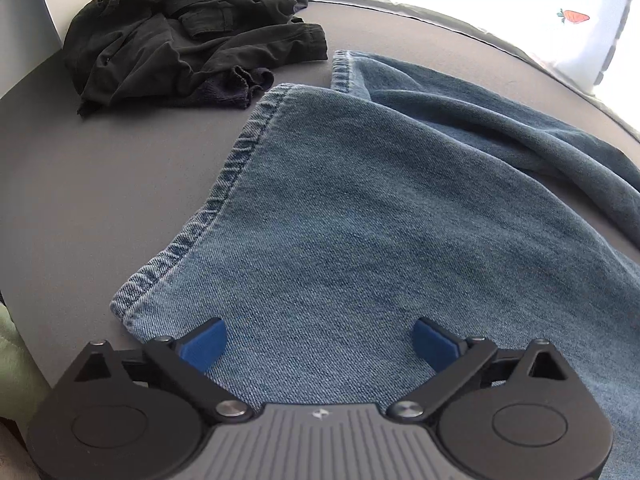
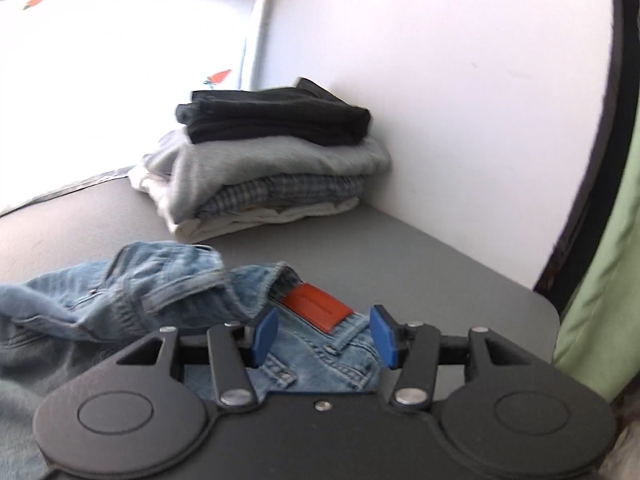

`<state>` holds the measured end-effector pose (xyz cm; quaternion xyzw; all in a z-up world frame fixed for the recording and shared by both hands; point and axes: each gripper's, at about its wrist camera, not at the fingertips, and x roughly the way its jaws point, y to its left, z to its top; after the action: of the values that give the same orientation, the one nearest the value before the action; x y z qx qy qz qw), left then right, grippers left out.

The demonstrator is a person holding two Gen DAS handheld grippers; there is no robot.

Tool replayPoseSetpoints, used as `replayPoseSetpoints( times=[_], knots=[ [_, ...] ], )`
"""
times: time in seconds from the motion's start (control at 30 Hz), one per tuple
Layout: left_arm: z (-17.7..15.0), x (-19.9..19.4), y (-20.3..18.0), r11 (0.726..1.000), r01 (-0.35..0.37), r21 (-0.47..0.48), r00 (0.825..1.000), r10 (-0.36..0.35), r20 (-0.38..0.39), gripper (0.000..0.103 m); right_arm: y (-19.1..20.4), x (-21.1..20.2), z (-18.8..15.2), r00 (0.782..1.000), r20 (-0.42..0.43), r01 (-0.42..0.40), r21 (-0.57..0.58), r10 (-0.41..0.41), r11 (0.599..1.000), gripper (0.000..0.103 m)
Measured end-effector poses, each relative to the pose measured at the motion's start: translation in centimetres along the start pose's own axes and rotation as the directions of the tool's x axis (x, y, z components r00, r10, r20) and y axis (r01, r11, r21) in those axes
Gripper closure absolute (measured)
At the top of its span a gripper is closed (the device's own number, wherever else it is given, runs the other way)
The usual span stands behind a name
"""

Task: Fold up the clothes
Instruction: 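Grasp the jeans waistband by the red label with the right gripper and pull it toward the folded stack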

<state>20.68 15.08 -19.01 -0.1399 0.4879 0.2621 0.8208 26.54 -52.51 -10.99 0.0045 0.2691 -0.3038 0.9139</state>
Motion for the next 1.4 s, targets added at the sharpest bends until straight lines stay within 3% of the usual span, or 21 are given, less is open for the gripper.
replayPoseSetpoints(
  times=[0.17,0.5,0.6,0.73,0.83,0.93,0.97,1.07,1.13,1.2,1.27,1.37,1.4],
  knots=[
    [0.4,0.3,0.1,1.0,0.007,0.014,1.0,-0.006,-0.02,0.0,4.7,0.6,0.3,0.987,-0.023,-0.159,-0.099,0.158,0.982,0.059],
    [0.7,0.6,-0.3,1.0,-0.001,0.01,1.0,0.002,-0.03,0.0,10.8,4.3,4.8,0.981,0.04,-0.171,-0.275,0.189,0.946,0.061],
    [0.9,0.7,-0.4,1.0,-0.004,0.0,0.999,0.004,-0.035,0.0,12.1,6.0,6.4,0.977,0.032,-0.194,-0.282,0.211,0.94,0.063],
    [1.1,0.7,-0.3,1.0,-0.002,-0.003,0.999,0.002,-0.048,0.0,14.3,9.3,7.3,0.976,-0.043,-0.218,-0.264,0.214,0.94,0.057],
    [1.4,0.8,-0.2,1.0,0.005,0.003,0.998,-0.005,-0.059,0.0,15.9,11.7,6.8,0.973,-0.153,-0.201,-0.208,0.171,0.957,0.054],
    [1.7,0.9,-0.1,1.0,0.015,0.01,0.997,-0.014,-0.078,0.0,17.1,9.6,6.1,0.992,-0.094,-0.092,-0.154,0.078,0.984,0.038],
    [1.9,0.9,-0.1,1.0,0.016,0.009,0.996,-0.015,-0.09,0.0,17.4,8.4,5.7,0.995,-0.075,-0.068,-0.122,0.059,0.99,0.026],
    [2.3,0.8,-0.1,1.0,0.026,0.01,0.993,-0.025,-0.112,0.0,17.9,4.6,3.8,0.994,-0.059,-0.092,-0.021,0.091,0.996,0.002],
    [2.6,0.4,0.4,0.998,0.064,0.013,0.994,-0.062,-0.094,0.0,18.4,2.0,2.1,0.985,-0.071,-0.157,0.037,0.16,0.987,0.001],
    [3.2,-0.6,1.3,0.99,0.137,-0.008,0.989,-0.138,-0.051,0.001,19.7,0.1,0.2,0.962,-0.095,-0.255,0.018,0.256,0.967,0.0],
    [4.1,-1.7,2.5,0.974,0.225,-0.041,0.974,-0.225,0.002,0.001,21.3,-1.1,-1.6,0.94,-0.15,-0.315,-0.045,0.305,0.948,0.0],
    [6.1,-2.8,4.0,0.954,0.291,-0.068,0.955,-0.286,0.074,0.002,23.8,-2.8,-4.3,0.901,-0.233,-0.402,-0.129,0.367,0.906,0.0],
    [6.9,-2.9,4.4,0.954,0.294,-0.063,0.953,-0.288,0.09,0.004,24.3,-3.4,-4.9,0.898,-0.234,-0.41,-0.14,0.372,0.901,0.0]
  ],
)
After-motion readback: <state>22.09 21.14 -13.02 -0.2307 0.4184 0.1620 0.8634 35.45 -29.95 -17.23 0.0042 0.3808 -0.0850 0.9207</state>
